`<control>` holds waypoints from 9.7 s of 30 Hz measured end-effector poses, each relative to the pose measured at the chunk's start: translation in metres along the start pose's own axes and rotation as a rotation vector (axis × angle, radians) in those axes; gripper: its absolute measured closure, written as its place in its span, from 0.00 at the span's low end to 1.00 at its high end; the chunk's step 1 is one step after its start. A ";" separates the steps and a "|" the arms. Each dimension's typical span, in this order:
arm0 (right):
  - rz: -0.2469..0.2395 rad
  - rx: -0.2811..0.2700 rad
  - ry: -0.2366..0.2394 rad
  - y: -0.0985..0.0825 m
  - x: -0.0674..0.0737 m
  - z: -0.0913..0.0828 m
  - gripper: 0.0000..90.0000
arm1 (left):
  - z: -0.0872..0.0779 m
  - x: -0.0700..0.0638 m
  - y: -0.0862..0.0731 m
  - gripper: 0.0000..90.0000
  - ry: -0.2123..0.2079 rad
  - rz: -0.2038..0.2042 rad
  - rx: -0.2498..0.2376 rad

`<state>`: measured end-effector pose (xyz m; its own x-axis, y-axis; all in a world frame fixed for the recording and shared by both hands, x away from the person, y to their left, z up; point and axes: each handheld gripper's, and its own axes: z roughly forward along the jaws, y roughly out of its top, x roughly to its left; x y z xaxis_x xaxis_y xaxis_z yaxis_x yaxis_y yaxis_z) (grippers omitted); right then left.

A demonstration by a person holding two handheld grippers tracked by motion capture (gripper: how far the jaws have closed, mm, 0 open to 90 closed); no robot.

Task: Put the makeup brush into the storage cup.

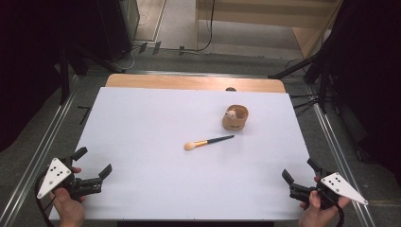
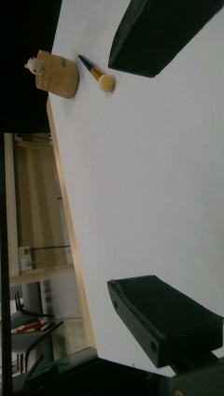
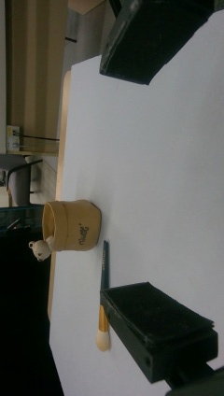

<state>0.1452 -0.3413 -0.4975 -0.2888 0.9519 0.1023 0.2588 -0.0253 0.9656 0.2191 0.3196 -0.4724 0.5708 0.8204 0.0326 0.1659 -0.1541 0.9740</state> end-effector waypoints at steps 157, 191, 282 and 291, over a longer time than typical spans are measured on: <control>-0.737 0.753 0.529 0.111 0.143 0.283 0.20 | -0.001 0.000 -0.001 0.00 -0.004 -0.009 0.008; -0.943 1.008 0.704 0.078 0.164 0.298 0.82 | 0.000 0.000 -0.001 0.00 -0.010 -0.008 0.012; -0.251 0.192 0.638 0.171 0.087 0.227 0.89 | 0.001 -0.002 -0.002 0.00 -0.011 -0.004 0.018; -0.185 0.105 0.598 0.178 0.069 0.220 0.89 | 0.001 -0.002 -0.002 0.00 -0.011 -0.004 0.019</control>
<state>0.3741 -0.2131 -0.3710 -0.7946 0.6017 0.0811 0.2354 0.1821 0.9547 0.2187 0.3179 -0.4742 0.5787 0.8151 0.0265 0.1832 -0.1616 0.9697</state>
